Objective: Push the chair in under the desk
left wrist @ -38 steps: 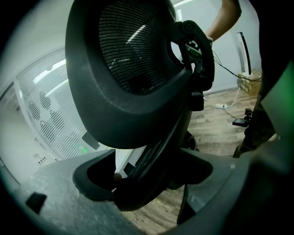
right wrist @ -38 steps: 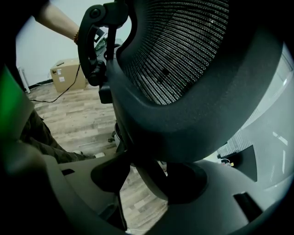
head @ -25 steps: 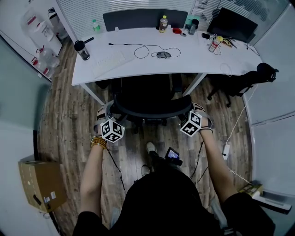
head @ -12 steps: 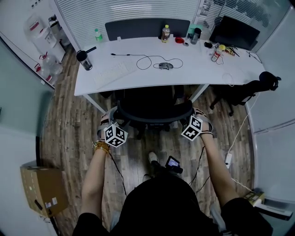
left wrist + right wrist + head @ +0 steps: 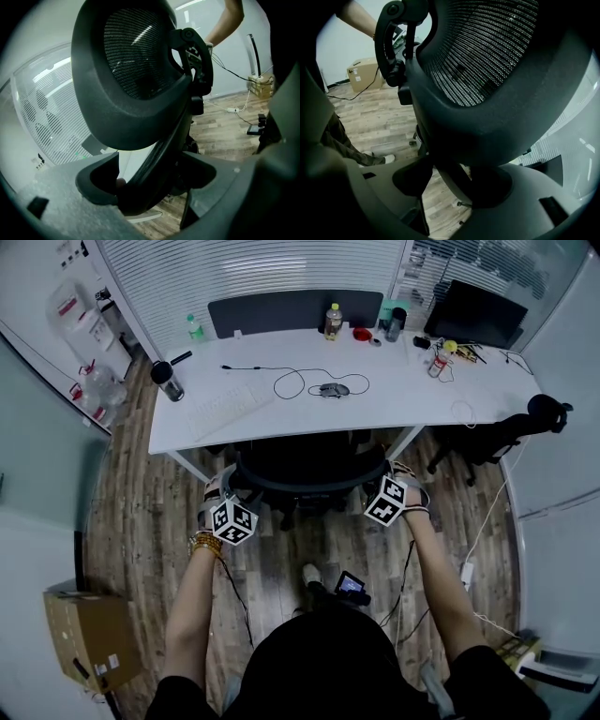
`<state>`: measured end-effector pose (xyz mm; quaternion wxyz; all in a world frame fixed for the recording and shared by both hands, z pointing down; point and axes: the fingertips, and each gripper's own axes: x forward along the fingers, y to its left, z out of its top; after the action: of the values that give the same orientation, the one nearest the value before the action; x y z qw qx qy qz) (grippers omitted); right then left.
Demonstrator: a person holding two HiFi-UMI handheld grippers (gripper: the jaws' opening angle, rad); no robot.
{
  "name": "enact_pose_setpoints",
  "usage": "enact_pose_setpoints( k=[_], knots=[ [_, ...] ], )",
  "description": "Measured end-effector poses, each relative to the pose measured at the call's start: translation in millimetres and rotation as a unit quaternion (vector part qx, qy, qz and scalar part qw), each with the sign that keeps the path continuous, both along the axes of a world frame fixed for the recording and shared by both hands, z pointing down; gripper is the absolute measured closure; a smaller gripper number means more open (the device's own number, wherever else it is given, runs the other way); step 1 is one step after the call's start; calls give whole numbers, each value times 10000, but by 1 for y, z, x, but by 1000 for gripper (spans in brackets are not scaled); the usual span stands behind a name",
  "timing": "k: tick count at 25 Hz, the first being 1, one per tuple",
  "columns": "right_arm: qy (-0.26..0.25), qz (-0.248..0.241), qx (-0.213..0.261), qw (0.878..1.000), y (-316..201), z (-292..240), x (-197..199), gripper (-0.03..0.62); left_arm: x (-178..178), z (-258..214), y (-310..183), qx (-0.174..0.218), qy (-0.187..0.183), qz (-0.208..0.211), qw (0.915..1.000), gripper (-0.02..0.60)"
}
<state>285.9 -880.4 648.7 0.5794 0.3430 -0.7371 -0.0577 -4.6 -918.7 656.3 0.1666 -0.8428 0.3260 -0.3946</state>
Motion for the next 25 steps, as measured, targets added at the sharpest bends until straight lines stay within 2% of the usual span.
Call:
enact_pose_setpoints(
  k=[18, 22, 25],
  knots=[
    [-10, -196, 152, 9997, -66, 1, 23, 332, 21, 1, -51, -178, 17, -129, 9998, 198],
    [-10, -174, 418, 9990, -77, -4, 27, 324, 25, -4, -56, -72, 163, -79, 9998, 202],
    [-81, -61, 755, 9971, -80, -3, 26, 304, 24, -4, -55, -209, 243, -15, 9995, 202]
  ],
)
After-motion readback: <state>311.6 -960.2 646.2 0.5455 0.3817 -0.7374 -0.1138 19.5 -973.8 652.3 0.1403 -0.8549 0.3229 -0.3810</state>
